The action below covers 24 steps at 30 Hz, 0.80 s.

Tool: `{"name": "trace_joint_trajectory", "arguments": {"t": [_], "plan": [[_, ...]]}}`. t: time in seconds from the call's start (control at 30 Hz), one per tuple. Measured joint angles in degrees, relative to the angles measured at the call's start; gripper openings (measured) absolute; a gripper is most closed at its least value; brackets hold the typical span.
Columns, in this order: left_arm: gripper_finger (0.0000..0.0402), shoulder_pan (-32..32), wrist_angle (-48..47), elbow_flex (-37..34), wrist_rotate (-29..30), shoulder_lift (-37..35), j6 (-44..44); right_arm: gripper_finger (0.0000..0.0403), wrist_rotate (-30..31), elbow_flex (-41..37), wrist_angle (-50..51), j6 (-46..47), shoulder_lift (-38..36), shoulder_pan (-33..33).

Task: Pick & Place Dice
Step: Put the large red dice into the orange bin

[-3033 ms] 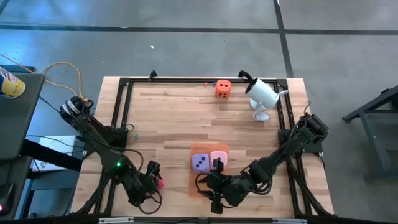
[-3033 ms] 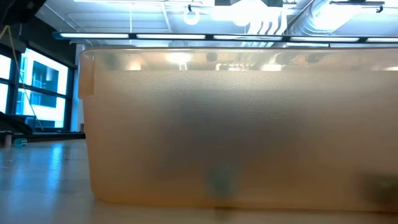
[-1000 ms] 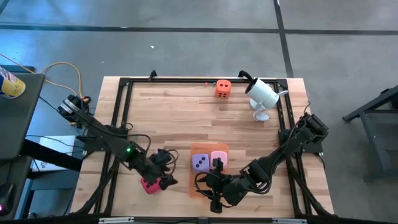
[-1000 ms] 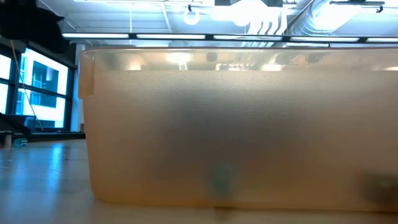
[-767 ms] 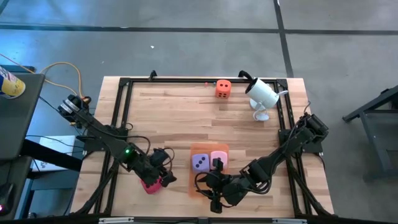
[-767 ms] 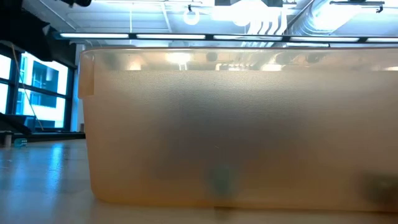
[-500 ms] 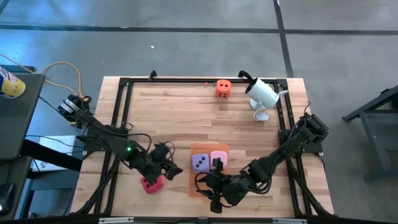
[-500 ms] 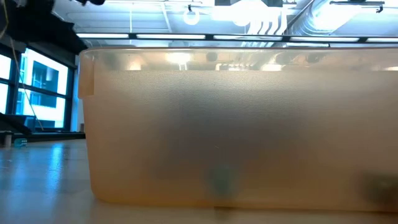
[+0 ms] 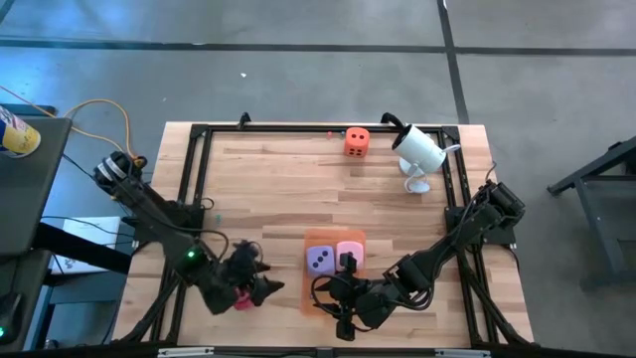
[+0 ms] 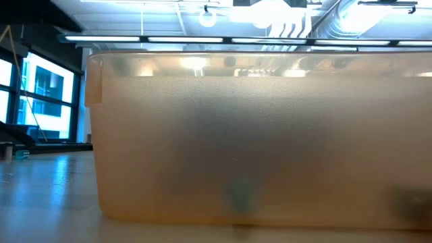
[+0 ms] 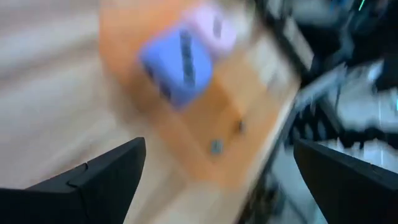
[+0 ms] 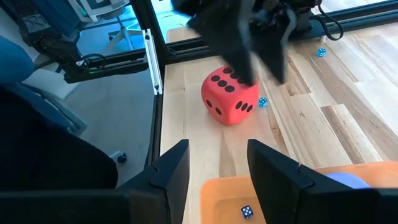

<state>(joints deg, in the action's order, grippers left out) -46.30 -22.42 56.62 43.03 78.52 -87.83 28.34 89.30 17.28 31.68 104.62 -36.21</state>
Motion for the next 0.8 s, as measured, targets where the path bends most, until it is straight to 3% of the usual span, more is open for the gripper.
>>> {"name": "trace_joint_trajectory", "arguments": {"t": [0.07,0.13,0.3,0.47,0.6,0.8], "plan": [[0.04,-1.42,-0.04,0.0,9.11,-0.07,-0.15,0.0151,-0.01,0.0,0.0,0.0,0.0,0.0],[0.04,-3.1,1.63,-0.02,14.04,-0.15,-4.16,0.0151,0.0,0.0,0.0,0.0,0.0,0.0],[0.04,-7.04,3.44,2.33,18.14,-0.37,-10.07,0.0151,-0.02,0.0,0.0,0.0,0.0,0.0],[0.04,-8.79,2.77,3.78,20.04,-0.28,-23.6,0.0151,-0.01,0.0,-0.19,0.0,0.0,0.0],[0.04,-7.43,-3.74,3.8,16.12,0.33,-36.74,0.0151,-0.02,0.0,-0.2,-0.01,0.0,0.0],[0.04,-5.79,-28.56,8.92,1.47,3.17,-62.3,0.0151,0.0,0.0,-0.39,-0.01,0.0,0.0]]}}
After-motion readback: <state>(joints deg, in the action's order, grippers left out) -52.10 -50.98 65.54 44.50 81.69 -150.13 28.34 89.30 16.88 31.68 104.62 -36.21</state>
